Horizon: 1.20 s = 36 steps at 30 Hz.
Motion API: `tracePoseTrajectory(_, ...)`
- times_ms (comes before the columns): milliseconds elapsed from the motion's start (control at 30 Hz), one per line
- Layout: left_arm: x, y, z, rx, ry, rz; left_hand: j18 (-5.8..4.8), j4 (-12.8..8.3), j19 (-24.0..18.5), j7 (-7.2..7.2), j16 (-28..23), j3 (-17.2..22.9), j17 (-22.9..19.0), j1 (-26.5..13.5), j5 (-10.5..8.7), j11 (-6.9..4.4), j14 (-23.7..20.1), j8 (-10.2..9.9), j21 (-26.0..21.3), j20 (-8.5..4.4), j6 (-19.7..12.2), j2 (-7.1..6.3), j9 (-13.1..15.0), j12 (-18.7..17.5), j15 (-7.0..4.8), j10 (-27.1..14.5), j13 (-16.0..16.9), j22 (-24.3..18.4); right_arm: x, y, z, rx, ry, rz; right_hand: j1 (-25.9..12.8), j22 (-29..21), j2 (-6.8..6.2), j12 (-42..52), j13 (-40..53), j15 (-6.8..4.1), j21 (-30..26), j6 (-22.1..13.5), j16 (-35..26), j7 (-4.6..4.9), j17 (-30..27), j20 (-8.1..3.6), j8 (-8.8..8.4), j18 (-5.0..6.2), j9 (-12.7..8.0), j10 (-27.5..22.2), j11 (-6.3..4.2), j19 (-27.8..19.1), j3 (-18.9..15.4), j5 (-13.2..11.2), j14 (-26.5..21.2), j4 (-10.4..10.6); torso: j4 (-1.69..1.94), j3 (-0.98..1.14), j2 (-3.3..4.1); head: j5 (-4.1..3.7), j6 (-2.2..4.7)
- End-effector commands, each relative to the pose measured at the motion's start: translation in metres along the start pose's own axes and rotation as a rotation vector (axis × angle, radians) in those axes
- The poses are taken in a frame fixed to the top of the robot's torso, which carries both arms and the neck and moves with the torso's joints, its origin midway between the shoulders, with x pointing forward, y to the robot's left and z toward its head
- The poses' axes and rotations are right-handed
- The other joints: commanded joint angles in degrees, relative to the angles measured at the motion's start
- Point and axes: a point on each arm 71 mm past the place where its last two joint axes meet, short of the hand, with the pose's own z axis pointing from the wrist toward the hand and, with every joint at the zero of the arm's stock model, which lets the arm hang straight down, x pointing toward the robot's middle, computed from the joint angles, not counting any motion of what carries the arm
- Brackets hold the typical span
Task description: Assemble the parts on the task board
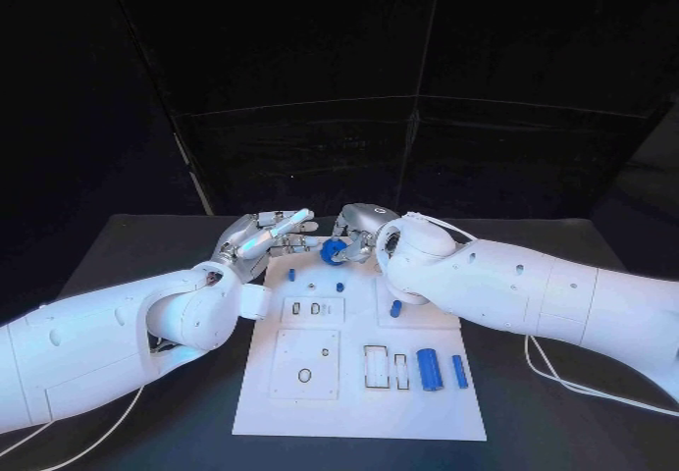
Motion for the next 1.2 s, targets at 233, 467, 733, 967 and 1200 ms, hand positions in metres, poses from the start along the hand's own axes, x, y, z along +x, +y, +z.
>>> tracePoseTrajectory(233,0.0024,-0.0014,0.0011,0.012,0.014,-0.005,0.76,-0.22,0.38,0.22,-0.22,0.01,0.08,0.28,0.26,0.12,0.33,-0.3,-0.37,-0.07,0.31,0.43,-0.07,-0.13,0.21,0.42,-0.04,-0.08,0.0078,0.0064,-0.0009,-0.034,0.054,-0.02,-0.39,9.66,0.11,0.15,15.08,-0.15,0.18,0.61,0.24,-0.5,0.05,-0.39,-0.25,-0.62,0.04,6.07,-0.08,3.78,0.27,0.16,0.2,0.01,0.05,0.04,0.01,0.17,-0.19)
tracePoseTrajectory(467,0.0022,-0.0013,0.0013,0.012,0.013,-0.005,0.76,-0.22,0.38,0.22,-0.22,0.01,0.08,0.28,0.26,0.12,0.33,-0.3,-0.37,-0.07,0.31,0.43,-0.07,-0.13,0.21,0.42,-0.04,-0.08,0.0093,0.0048,-0.0004,-0.028,0.052,-0.02,-0.83,9.28,-0.44,0.15,15.08,0.03,0.02,-0.27,0.25,-0.12,0.07,-0.24,-1.22,-0.54,-0.37,6.07,0.21,3.6,0.35,-0.01,0.21,-0.11,0.0,0.04,0.01,0.28,-0.26)
tracePoseTrajectory(733,0.0018,-0.0011,0.0015,0.01,0.011,-0.004,0.75,-0.35,0.44,0.24,-0.41,0.04,0.16,0.31,0.26,0.14,0.37,-0.43,-0.5,-0.07,0.34,0.52,-0.08,-0.32,0.22,0.49,-0.04,-0.18,0.0078,-0.0003,0.0033,-0.006,0.022,-0.014,-1.7,8.07,-2.1,-1.78,12.86,0.66,-0.53,-9.15,0.29,0.49,0.07,0.43,-6.96,-0.28,-0.84,3.97,0.81,2.99,-0.18,-2.24,0.24,-0.3,0.04,0.01,0.03,0.33,-0.34)
tracePoseTrajectory(967,0.0013,-0.0012,0.0013,0.009,0.01,-0.003,0.75,-0.35,0.44,0.24,-0.41,0.04,0.16,0.31,0.26,0.14,0.37,-0.43,-0.5,-0.07,0.34,0.52,-0.08,-0.32,0.22,0.49,-0.04,-0.18,0.0097,-0.0019,0.004,0.002,0.047,-0.024,-2.28,8.04,-2.3,-1.82,12.82,0.75,-0.55,-8.72,0.33,0.61,0.08,0.53,-6.93,-0.27,-0.58,3.92,0.92,2.97,-0.56,-2.68,0.27,0.24,-0.05,0.01,-0.01,0.42,-0.5)
tracePoseTrajectory(1200,0.0008,-0.0014,0.0009,0.009,0.009,-0.003,0.75,-0.35,0.44,0.24,-0.41,0.04,0.16,0.31,0.26,0.14,0.37,-0.43,-0.5,-0.07,0.34,0.52,-0.08,-0.32,0.22,0.49,-0.04,-0.18,0.0099,-0.0027,0.0014,-0.001,0.059,-0.009,-3.28,8.14,-1.91,-1.43,13.26,0.87,-0.53,-6.56,0.37,0.77,0.08,0.63,-5.99,-0.29,-0.23,4.35,1.05,3.02,-1.03,-1.67,0.29,1.31,-0.04,0.05,-0.05,0.47,-0.54)
